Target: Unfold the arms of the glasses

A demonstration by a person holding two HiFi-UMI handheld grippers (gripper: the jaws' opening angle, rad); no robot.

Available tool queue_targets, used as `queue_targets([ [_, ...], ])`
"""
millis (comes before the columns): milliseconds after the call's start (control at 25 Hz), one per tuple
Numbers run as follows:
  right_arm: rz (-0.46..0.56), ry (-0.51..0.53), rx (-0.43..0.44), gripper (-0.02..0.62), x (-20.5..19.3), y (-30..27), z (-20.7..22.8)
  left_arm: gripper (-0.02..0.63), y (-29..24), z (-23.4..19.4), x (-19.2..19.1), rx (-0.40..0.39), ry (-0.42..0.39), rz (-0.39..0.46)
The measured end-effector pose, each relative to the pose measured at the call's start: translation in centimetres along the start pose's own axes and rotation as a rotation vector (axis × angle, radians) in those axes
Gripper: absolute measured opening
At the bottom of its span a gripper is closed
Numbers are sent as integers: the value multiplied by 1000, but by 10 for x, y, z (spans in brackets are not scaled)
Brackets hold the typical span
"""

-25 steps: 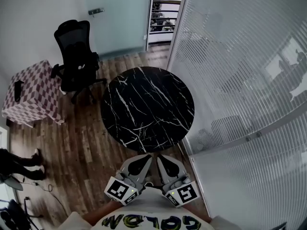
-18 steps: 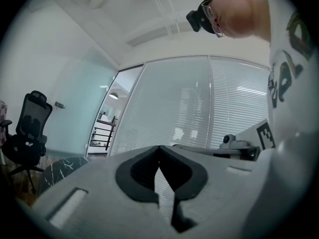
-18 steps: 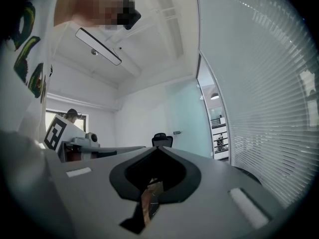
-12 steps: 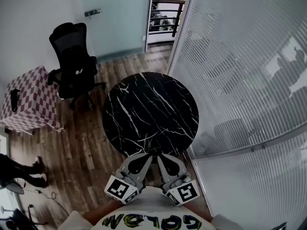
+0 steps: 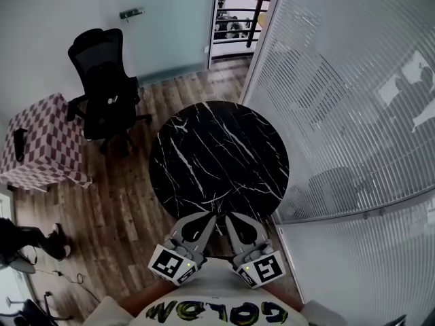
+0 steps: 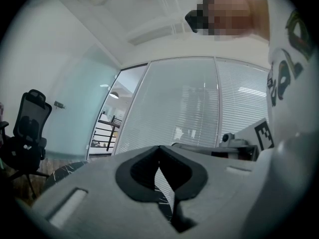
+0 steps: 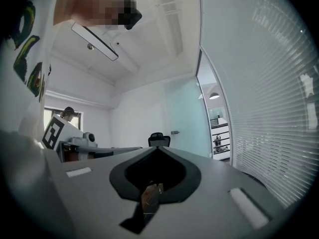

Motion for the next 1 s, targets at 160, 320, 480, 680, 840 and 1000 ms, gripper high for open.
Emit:
queue_targets([
  [160,4,-7,-19,2,2,-2,6,3,-7,-1,1,-20,-2,-17],
  [320,6,-17,-40,2,3,0,14,3,-17,0,2,-41,-14,-37],
  [480,6,-17,-56,2,3,6,26,3,-31,4,4,-48,-14,-40],
  [680,2,-18,-56,2,4,17,46,2,-48,12,6,-39,-14,-54],
  [840,2,4,-50,2,7,22,60,3,-57,19,8,-25,-7,-47],
  [1000,-7,14,-42,2,2,20,63,2,-58,22,3,-20,-7,-48],
])
Point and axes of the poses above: the fingertips, and each gripper's own axes: y backward along the fingers, z to its right, x out of its top, the point moved 7 cm from there along y, backward along the fingers, and after that the axes turned 15 degrees about -z, right-handed, at the moved point
